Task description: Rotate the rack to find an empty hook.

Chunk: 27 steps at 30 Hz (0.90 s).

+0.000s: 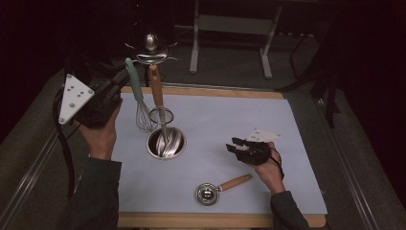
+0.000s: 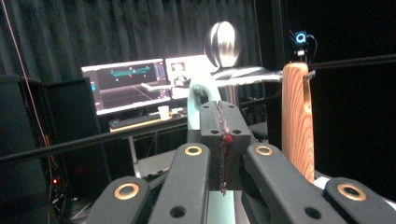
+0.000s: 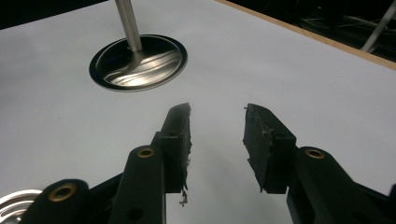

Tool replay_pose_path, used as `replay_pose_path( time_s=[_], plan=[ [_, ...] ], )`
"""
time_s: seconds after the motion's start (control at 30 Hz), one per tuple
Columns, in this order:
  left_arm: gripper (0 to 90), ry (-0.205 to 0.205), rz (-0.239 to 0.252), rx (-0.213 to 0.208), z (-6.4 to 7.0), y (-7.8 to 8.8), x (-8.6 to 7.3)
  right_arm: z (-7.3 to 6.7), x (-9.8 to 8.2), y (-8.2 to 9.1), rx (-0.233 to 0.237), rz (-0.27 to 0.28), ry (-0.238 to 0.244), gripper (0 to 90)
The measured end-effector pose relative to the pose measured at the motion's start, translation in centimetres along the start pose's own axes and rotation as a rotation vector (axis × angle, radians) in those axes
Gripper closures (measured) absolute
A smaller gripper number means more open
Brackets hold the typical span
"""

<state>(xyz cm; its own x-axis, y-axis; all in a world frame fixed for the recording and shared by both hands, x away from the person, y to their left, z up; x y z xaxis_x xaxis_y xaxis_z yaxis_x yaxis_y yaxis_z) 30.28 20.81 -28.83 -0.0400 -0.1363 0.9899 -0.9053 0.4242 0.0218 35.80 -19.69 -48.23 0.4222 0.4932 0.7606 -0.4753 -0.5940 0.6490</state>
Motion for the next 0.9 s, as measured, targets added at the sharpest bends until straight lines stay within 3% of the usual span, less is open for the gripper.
replay_pose_path(
  time_s=[0.17,0.37,0.53,0.9],
  plan=[
    [90.0,0.005,0.037,-0.006,-0.2,0.0,0.7,0.1,-0.2,0.0,0.001,0.001,-0.011,60.5],
    [90.0,0.041,0.083,-0.036,-0.6,-0.2,1.1,0.2,-0.3,-0.1,0.002,-0.007,-0.011,60.6],
    [90.0,0.079,0.095,-0.046,-1.0,-0.6,0.8,0.3,-0.4,0.0,0.002,-0.004,-0.015,60.6],
    [90.0,0.087,0.076,-0.010,-1.6,-1.0,0.9,0.4,-0.6,-0.1,0.004,-0.010,-0.021,60.7]
  ],
)
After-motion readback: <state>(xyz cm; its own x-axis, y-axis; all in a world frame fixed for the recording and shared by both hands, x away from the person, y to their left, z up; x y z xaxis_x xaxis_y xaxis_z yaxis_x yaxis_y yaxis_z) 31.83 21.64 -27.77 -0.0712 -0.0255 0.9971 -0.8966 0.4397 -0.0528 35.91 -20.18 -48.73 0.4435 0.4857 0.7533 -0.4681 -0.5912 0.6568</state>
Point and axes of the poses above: each handheld gripper's, and its own axes: y roughly backward along the jaws, x roughly out of its top, z roughly to its right, the point moved 2 cm from there along -y, roughly forward along the jaws, and after that the axes turned 10 degrees about -z, right-handed, at the moved point
